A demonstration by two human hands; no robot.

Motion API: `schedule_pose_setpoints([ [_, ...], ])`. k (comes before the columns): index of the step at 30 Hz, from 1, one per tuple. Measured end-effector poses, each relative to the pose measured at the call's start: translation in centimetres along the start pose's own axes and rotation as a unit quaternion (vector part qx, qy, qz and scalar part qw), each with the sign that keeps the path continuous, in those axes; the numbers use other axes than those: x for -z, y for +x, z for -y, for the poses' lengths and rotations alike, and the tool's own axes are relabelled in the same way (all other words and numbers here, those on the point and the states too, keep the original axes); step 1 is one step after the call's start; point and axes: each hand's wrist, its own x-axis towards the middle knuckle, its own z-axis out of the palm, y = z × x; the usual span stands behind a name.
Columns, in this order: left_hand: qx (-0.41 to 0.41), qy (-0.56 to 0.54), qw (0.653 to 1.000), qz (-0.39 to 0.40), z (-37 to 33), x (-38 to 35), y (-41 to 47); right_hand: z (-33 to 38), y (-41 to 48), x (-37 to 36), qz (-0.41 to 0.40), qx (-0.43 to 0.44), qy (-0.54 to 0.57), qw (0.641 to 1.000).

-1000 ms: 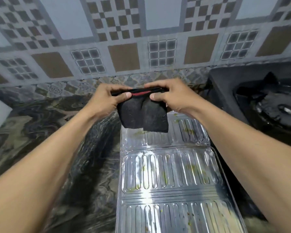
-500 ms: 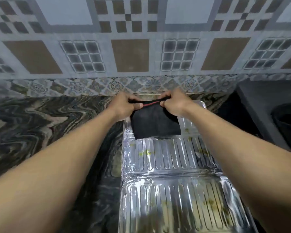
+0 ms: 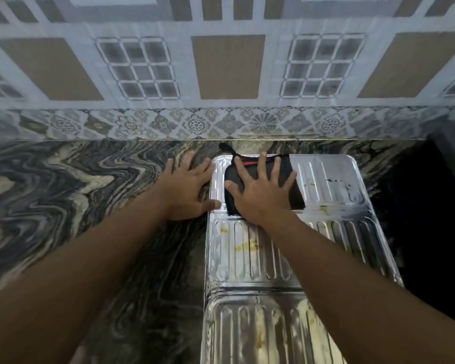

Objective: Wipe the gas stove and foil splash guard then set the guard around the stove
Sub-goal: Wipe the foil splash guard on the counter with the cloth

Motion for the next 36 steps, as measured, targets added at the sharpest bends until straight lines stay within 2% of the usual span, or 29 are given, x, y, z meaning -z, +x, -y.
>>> schedule_pose_setpoints([
  [10, -0.02, 0.083, 0.996, 0.004, -0.4, 0.3, 0.6, -0.7, 0.0, -0.3, -0.022, 0.007, -0.018, 1.0],
  [17, -0.012, 0.108, 0.994, 0.013, -1.0, 0.9, 0.5, -4.8, -0.2, 1.0, -0.017, -0.011, -0.01, 1.0],
  [29, 0.011, 0.11, 0.993, 0.05, -1.9, 1.4, 0.7, -12.2, -1.1, 3.0, -0.017, -0.06, -0.031, 0.998],
  [34, 0.021, 0.065, 0.996, 0.054, -1.8, 1.3, 0.7, -13.7, -2.2, 3.4, -0.043, -0.086, 0.0, 0.995],
  [36, 0.022, 0.042, 0.998, 0.041, -1.7, 1.2, 0.3, -13.5, -2.4, 3.1, -0.043, -0.106, -0.027, 0.993],
])
